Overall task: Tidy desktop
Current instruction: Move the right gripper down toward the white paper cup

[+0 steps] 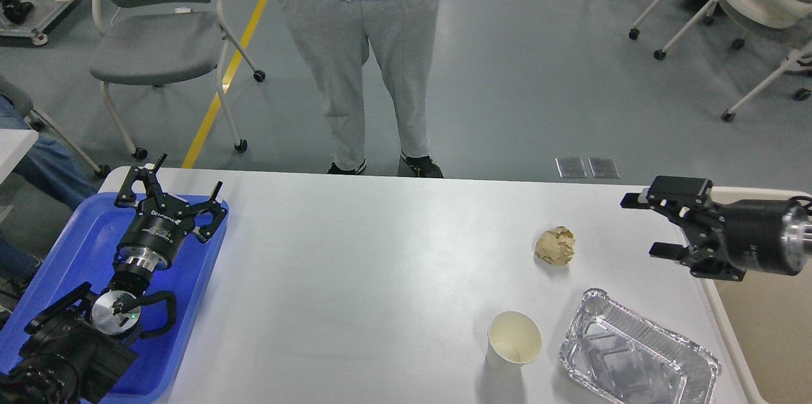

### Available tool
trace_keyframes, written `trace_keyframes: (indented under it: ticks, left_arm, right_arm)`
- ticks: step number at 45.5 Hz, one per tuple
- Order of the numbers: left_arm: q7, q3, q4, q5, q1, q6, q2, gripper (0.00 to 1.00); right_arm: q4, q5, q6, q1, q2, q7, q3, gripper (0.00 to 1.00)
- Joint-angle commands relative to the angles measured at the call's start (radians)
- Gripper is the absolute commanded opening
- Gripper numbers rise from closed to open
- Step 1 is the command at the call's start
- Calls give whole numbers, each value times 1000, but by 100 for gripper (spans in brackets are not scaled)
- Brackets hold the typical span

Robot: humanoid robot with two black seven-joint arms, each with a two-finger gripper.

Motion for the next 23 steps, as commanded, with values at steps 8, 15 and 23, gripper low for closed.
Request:
trace_keyframes:
  ticks: [8,15,23]
  left_arm:
    - [0,0,1,-1,0,0,3,100]
    - [0,0,1,-1,0,0,3,100]
    - [0,0,0,-1,0,0,1,100]
  right_arm:
    - [23,-50,-169,9,158,26,-165,100]
    - [-1,-52,-210,14,202,24,-182,100]
    - [-55,-19,-380,25,315,19,-289,100]
